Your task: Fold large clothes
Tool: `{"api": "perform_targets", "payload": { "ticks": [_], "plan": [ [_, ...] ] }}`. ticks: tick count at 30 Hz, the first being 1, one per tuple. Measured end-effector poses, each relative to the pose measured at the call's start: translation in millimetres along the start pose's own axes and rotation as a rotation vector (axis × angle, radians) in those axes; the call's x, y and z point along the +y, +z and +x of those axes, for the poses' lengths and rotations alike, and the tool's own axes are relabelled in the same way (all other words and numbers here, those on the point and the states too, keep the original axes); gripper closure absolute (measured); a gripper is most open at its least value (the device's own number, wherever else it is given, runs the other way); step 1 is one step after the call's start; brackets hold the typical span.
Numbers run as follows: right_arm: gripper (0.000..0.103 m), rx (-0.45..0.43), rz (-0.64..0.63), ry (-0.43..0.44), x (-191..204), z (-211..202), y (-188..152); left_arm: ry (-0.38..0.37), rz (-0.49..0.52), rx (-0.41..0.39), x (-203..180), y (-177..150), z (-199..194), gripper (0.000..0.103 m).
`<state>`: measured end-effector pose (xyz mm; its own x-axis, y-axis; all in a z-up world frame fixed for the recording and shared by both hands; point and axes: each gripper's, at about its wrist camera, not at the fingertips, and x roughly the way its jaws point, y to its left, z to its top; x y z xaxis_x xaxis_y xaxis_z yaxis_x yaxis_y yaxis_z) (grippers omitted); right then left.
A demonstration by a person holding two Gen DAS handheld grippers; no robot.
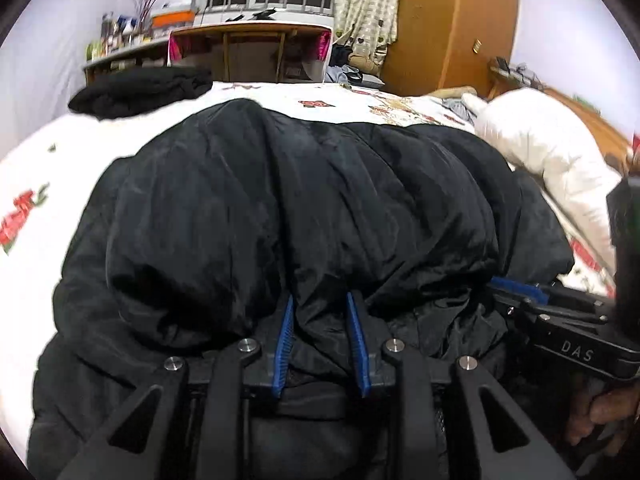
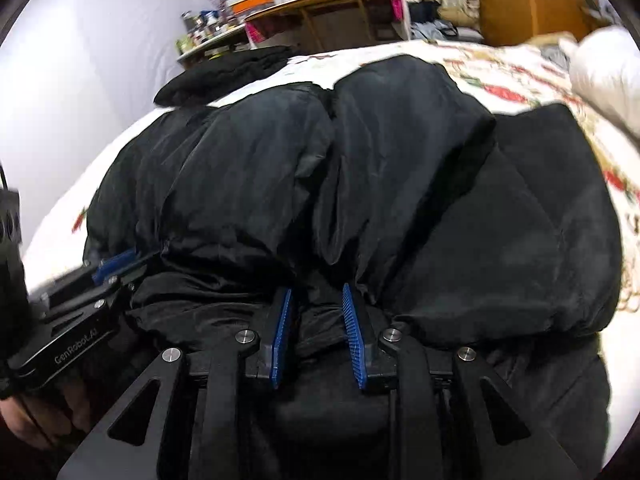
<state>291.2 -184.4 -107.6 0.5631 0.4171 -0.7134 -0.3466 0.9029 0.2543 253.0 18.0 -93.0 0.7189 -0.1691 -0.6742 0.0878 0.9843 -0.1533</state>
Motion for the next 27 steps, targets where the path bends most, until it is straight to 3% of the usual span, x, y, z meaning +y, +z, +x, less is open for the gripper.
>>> {"api": "perform_targets", "payload": {
  "ticks": [5, 9, 11, 15, 18, 21, 27],
  "plan": [
    [0.076, 0.023, -0.026, -0.023, 12.6, -22.9, 12.1, -0.017, -0.001, 0.038, -2.2, 15.3, -24.9, 0.074],
    [0.075, -0.096, -0.060, -0.033, 24.4, -72.6, 24.9, -0.013, 0.001, -0.034, -0.8, 26.8, -70.5, 0.072],
    [0.075, -0.149, -0.050, -0.046, 22.8, -82.9, 38.5, 0.003, -0.020, -0.073, 5.3, 42.3, -74.1, 0.070],
    [0.075, -0.213, -0.022, -0.110, 8.3, -68.5, 76.3, 0.114, -0.058, -0.139, 24.6, 79.5, -45.8, 0.069],
    [0.075, -0.159, 0.020, -0.184, -20.8, -32.1, 88.7, 0.203, -0.121, -0.069, 52.3, 82.5, 4.0, 0.069],
    [0.073, -0.073, 0.068, -0.220, -55.4, 7.6, 74.7, 0.241, -0.103, -0.054, 67.3, 63.0, 32.9, 0.066],
    [0.072, -0.121, 0.089, -0.185, -74.2, 22.8, 47.2, 0.252, -0.081, -0.088, 65.4, 48.3, 44.6, 0.066]
  ]
}}
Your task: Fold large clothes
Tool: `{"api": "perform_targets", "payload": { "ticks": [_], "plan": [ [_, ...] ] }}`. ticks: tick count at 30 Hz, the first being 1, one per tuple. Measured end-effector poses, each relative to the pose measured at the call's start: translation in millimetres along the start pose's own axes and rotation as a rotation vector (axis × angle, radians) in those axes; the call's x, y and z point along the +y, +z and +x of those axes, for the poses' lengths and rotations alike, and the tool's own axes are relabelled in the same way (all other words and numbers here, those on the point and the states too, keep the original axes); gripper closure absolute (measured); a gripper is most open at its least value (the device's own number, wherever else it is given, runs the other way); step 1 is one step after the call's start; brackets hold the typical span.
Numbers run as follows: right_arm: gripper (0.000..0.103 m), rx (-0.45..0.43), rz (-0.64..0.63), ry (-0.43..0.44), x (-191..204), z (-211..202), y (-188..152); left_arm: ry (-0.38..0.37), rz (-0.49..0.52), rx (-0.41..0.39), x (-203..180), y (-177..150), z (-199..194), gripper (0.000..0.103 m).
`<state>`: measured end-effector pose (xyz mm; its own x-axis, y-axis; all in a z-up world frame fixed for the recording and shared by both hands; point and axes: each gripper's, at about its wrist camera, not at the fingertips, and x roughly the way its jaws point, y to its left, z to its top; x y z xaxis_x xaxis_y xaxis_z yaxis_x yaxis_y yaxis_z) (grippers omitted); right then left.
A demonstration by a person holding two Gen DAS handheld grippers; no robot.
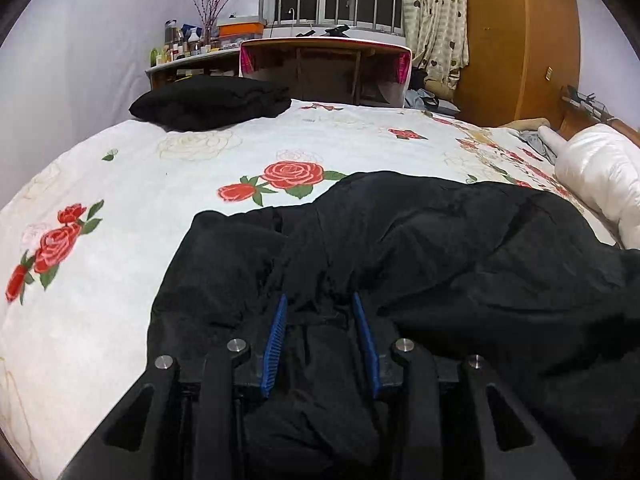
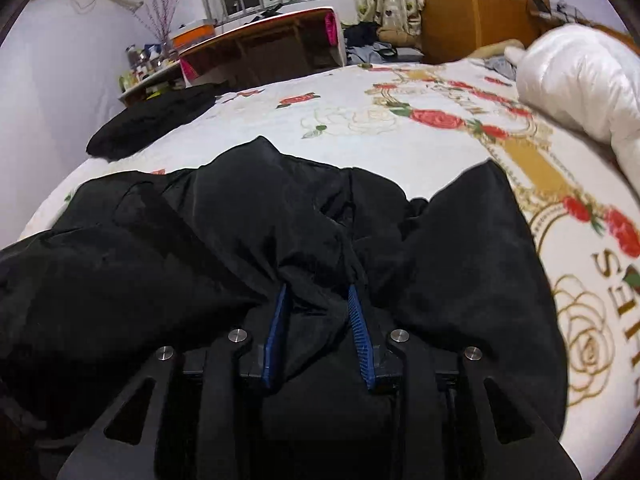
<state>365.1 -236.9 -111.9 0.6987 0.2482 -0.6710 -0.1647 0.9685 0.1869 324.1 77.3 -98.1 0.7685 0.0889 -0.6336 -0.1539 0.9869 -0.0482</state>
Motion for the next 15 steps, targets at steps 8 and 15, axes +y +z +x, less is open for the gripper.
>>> {"api": "perform_targets", "payload": {
  "ticks": [8, 15],
  "plan": [
    [0.070, -0.067, 0.024, 0.016, -1.1, -65.9, 19.9, -0.063, -0.077, -0.041, 10.1, 20.9, -67.5, 0.067],
    [0.071, 0.074, 0.045, -0.050, -27.9, -68.9, -33.2, -0.223, 0.055, -0.006, -41.8, -11.3, -95.8, 0.065]
  ]
}}
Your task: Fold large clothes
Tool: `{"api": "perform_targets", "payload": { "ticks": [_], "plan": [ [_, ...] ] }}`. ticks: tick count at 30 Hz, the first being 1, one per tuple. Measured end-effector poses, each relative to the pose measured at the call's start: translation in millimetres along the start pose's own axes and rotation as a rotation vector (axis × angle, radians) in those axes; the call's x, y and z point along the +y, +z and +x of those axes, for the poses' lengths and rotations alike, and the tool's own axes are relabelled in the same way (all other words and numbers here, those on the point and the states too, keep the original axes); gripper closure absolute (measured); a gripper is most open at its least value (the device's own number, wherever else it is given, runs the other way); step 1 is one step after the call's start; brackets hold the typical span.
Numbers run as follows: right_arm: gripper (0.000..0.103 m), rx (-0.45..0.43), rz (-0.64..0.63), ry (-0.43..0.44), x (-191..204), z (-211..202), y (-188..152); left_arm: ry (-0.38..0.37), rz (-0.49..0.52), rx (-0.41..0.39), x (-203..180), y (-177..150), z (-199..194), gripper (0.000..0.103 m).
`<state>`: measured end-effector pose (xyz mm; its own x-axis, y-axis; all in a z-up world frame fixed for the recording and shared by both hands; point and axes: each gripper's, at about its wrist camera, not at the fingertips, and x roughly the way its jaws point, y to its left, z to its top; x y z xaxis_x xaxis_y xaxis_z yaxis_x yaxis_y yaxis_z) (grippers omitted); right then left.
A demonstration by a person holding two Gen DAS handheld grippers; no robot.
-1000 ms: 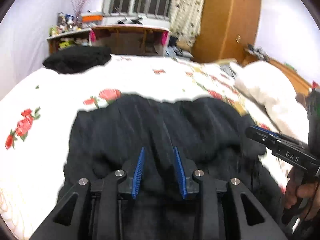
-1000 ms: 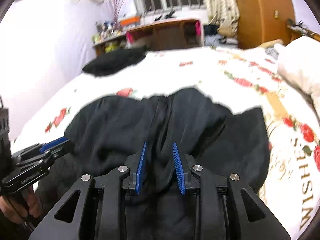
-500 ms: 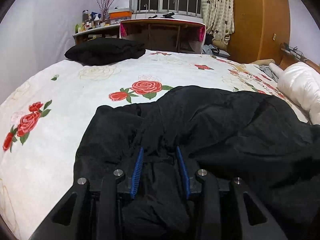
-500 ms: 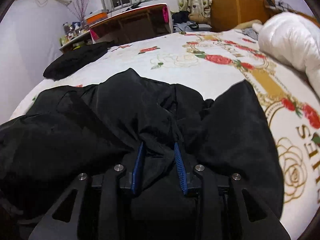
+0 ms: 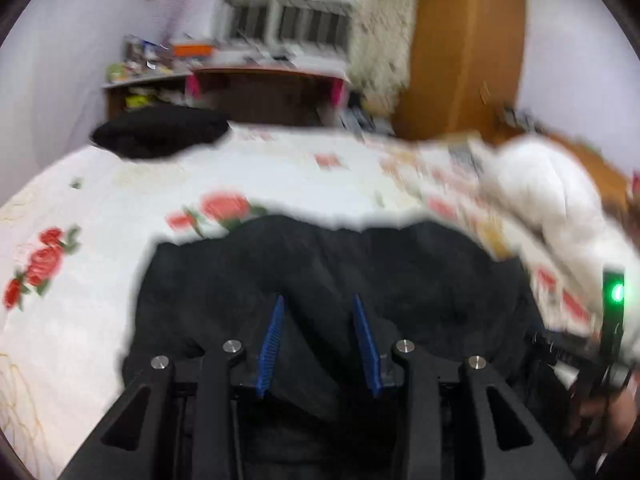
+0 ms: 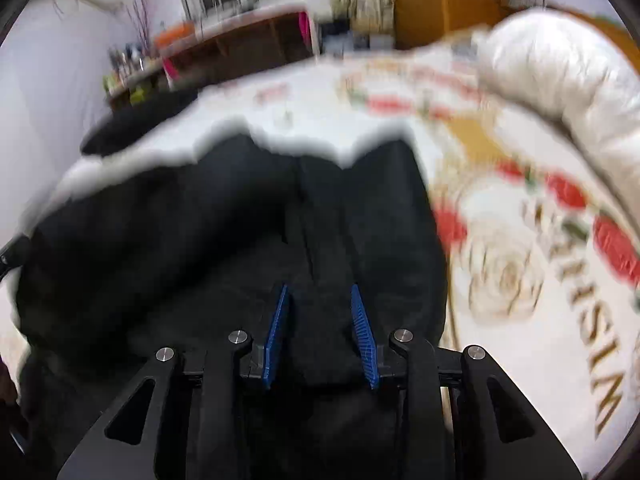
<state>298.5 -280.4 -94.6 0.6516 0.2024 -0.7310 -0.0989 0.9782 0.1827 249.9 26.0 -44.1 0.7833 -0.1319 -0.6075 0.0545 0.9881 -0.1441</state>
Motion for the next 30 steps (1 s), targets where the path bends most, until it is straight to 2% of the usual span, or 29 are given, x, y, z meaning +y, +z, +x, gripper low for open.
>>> {"api": "perform_targets", "payload": {
  "ticks": [1, 2, 4, 6, 11, 18, 25, 26, 29, 30],
  "plan": [
    [0.071, -0.011, 0.009, 0.003, -3.0, -1.7, -3.3, 0.004, -0.007, 0.073, 0.1, -12.2, 16.1, 0.065],
    [0.071, -0.008, 0.009, -0.004, -2.0, -4.6, -2.2, 0.007, -0.010, 0.101, 1.8, -20.2, 23.0, 0.065],
    [0.070, 0.005, 0.005, -0.008, 2.1, -14.8, 4.4, 0.030, 0.030, 0.092, -1.4, -20.2, 16.0, 0.065],
    [0.070, -0.005, -0.003, 0.001, 4.3, -32.1, 7.8, 0.028, 0.027, 0.090, -2.9, -14.3, 3.2, 0.065],
    [0.070, -0.033, 0.042, 0.065, 13.1, -82.4, -3.4, 0.019, 0.047, 0.063, -7.4, -9.4, -40.6, 0.065],
    [0.069, -0.034, -0.079, 0.168, 60.3, -122.5, -24.5, 0.035, 0.011, 0.089, 3.9, -37.3, -97.4, 0.065],
    [0.069, 0.000, -0.046, 0.174, 39.4, -157.5, -61.0, 0.087, -0.003, 0.099, 34.0, -69.6, -154.9, 0.065],
    [0.068, 0.002, -0.038, 0.167, 35.0, -163.6, -67.1, 0.097, -0.008, 0.098, 38.1, -74.1, -162.5, 0.065],
    [0.044, 0.017, -0.003, 0.161, 20.9, -180.3, -88.0, 0.125, -0.022, 0.103, 45.2, -87.5, -180.0, 0.065],
    [0.042, 0.028, 0.014, 0.158, 14.5, -184.3, -96.3, 0.135, -0.028, 0.106, 46.7, -91.6, -185.1, 0.065]
  ]
}}
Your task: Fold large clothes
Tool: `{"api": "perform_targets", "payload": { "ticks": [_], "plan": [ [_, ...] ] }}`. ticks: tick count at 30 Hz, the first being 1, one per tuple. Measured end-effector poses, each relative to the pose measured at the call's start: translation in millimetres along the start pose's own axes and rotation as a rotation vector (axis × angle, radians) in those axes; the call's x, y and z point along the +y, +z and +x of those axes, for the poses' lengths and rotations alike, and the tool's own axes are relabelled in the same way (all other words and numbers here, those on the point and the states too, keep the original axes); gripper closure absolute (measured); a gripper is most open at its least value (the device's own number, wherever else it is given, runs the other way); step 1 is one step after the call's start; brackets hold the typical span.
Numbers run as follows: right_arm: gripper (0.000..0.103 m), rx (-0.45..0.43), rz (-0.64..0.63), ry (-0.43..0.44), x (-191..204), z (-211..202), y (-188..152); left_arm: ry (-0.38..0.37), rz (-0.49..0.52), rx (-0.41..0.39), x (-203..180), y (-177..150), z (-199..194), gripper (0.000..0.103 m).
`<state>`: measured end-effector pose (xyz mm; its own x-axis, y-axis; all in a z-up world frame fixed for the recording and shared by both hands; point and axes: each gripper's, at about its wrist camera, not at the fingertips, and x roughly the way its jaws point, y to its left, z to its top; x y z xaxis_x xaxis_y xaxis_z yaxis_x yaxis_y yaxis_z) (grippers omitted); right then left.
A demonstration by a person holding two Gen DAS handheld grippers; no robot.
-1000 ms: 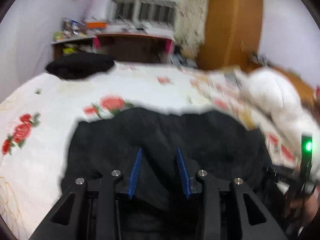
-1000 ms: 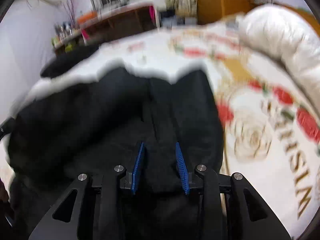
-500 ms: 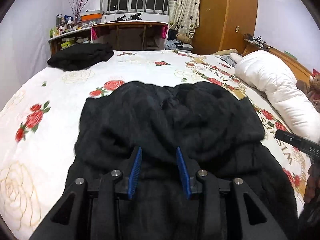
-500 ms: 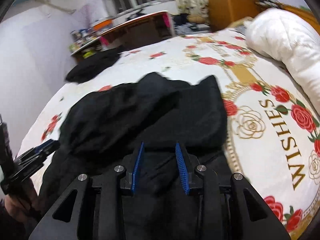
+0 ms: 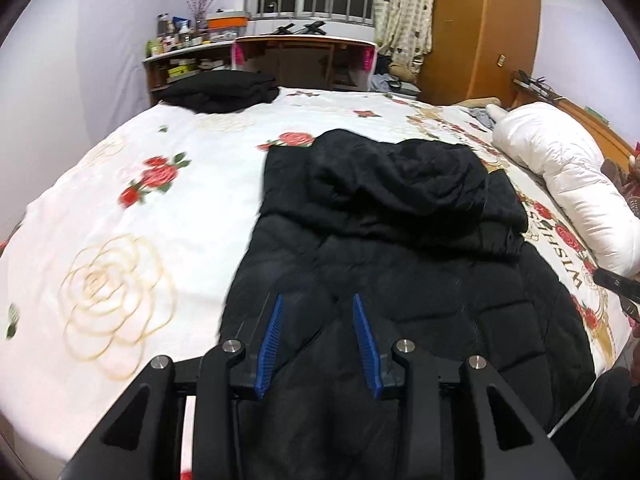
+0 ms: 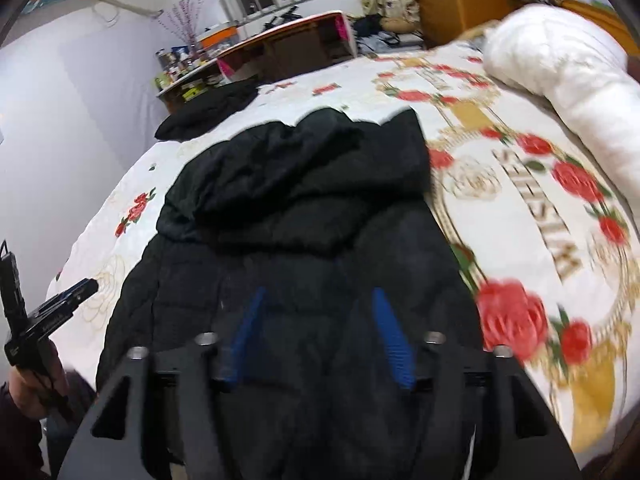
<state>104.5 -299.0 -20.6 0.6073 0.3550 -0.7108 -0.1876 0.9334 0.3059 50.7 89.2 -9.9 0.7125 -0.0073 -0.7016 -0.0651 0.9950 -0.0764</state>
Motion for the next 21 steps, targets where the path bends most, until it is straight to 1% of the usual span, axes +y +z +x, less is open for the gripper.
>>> {"api": "perform_targets", "payload": {
  "ticks": [3, 5, 7, 8, 10, 13, 15, 17, 19, 21],
  "plan": [
    [0.042, 0.031, 0.034, -0.015, -10.0, -7.9, -17.5, 0.024, -0.009, 0.011, 8.8, -15.0, -8.5, 0.065],
    [0.042, 0.058, 0.060, -0.030, -18.9, -11.4, -32.1, 0.038, -0.022, 0.032, 14.6, -23.8, -8.4, 0.062],
    [0.042, 0.080, 0.082, -0.050, -27.2, -11.9, -40.6, 0.052, -0.037, 0.052, 21.6, -31.4, -5.3, 0.054],
    [0.042, 0.093, 0.100, -0.061, -33.0, -11.8, -44.7, 0.063, -0.040, 0.062, 24.6, -34.5, -2.9, 0.053],
    [0.042, 0.110, 0.136, -0.084, -44.1, -11.9, -50.2, 0.073, -0.050, 0.085, 31.2, -40.3, 2.9, 0.047],
    [0.041, 0.140, 0.188, -0.109, -60.4, -7.8, -53.4, 0.102, -0.066, 0.117, 42.0, -46.7, 13.7, 0.045],
    [0.035, 0.172, 0.229, -0.122, -70.3, -4.0, -56.4, 0.105, -0.096, 0.142, 51.1, -50.1, 20.6, 0.043],
    [0.035, 0.191, 0.263, -0.126, -78.5, -0.2, -60.4, 0.118, -0.115, 0.169, 58.5, -53.9, 27.5, 0.042],
    [0.034, 0.205, 0.287, -0.140, -85.8, 2.3, -64.8, 0.116, -0.130, 0.191, 64.1, -58.5, 32.0, 0.041],
    [0.034, 0.229, 0.315, -0.129, -93.1, 6.6, -69.8, 0.099, -0.140, 0.206, 66.1, -63.3, 34.0, 0.039]
  ]
}}
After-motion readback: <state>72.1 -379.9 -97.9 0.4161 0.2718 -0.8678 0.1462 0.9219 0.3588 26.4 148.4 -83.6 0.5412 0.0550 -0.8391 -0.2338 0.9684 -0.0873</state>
